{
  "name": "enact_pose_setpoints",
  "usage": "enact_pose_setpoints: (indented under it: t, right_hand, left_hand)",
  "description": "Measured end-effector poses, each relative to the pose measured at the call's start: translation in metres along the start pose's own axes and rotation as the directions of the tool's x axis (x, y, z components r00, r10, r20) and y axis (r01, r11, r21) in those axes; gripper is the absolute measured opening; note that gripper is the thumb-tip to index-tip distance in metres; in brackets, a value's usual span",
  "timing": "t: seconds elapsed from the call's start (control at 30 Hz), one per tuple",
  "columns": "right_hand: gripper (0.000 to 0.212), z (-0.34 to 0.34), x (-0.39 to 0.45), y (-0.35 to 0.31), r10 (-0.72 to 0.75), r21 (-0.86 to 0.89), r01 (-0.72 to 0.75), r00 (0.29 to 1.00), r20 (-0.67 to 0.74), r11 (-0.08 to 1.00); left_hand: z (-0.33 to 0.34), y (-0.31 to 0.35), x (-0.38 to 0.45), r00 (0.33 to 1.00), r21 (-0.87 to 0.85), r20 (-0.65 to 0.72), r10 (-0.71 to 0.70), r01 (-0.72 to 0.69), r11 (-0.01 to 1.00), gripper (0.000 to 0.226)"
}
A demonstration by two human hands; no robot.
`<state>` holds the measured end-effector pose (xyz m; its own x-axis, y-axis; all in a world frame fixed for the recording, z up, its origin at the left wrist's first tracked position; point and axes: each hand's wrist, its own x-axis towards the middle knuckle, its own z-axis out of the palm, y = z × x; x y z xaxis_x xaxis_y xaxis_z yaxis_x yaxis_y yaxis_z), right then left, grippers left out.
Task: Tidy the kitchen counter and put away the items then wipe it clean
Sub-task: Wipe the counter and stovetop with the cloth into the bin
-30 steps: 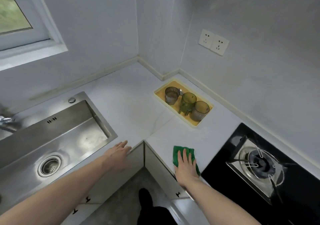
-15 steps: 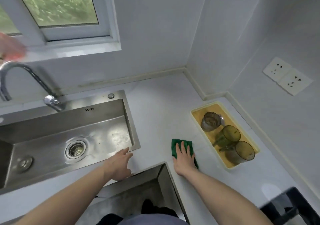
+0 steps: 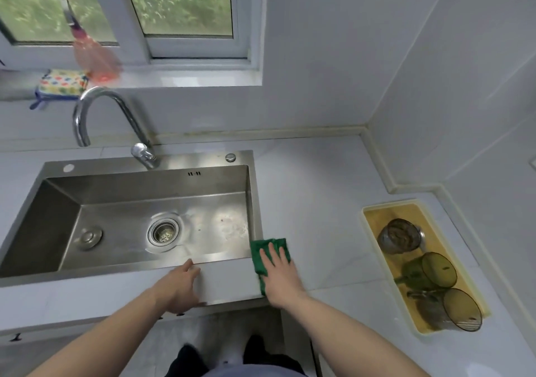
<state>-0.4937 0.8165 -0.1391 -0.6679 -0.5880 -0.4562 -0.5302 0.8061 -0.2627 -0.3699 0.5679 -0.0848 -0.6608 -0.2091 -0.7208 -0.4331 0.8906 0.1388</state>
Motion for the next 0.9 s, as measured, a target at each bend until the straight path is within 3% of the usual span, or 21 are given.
enact_pose_setpoints:
  t: [0.27,0.43,0.53,0.7,0.8,0.9]
  right_hand:
    - [0.066,-0.025,-0.010,0.114,0.320,0.036,-0.318,0.945,-0.063,0.947]
    - [0.069,-0.013,-0.004,0.082,0.430,0.154,-0.416,0.900,-0.071,0.896]
    - [0.078,-0.004,-0.002,0.031,0.360,0.141,-0.348,0.930,-0.073,0.927]
    - [0.076,0.026,-0.004,-0.051,0.081,0.072,-0.077,0.995,-0.059,0.994]
    - [0.086,0.034,-0.005,-0.053,-0.017,0.000,0.017,0.996,-0.084,1.000]
    - [0.085,0.023,-0.006,-0.022,0.032,-0.030,-0.036,0.993,-0.111,0.999]
  left_hand:
    - [-0.007,-0.007,0.008,0.996,0.030,0.092,-0.019,0.016,0.999,0.063]
    - [-0.009,-0.008,0.013,0.993,0.017,0.110,-0.048,0.046,0.999,0.060]
    - [-0.008,-0.010,0.014,0.991,0.025,0.118,-0.069,0.067,0.997,0.072]
    - [-0.012,-0.007,0.014,0.990,0.022,0.127,-0.058,0.055,0.998,0.075]
    - [-0.013,-0.008,0.011,0.987,0.043,0.152,-0.057,0.051,0.998,0.080]
    - [-0.012,-0.009,0.009,0.989,0.067,0.145,-0.026,0.017,0.998,0.083]
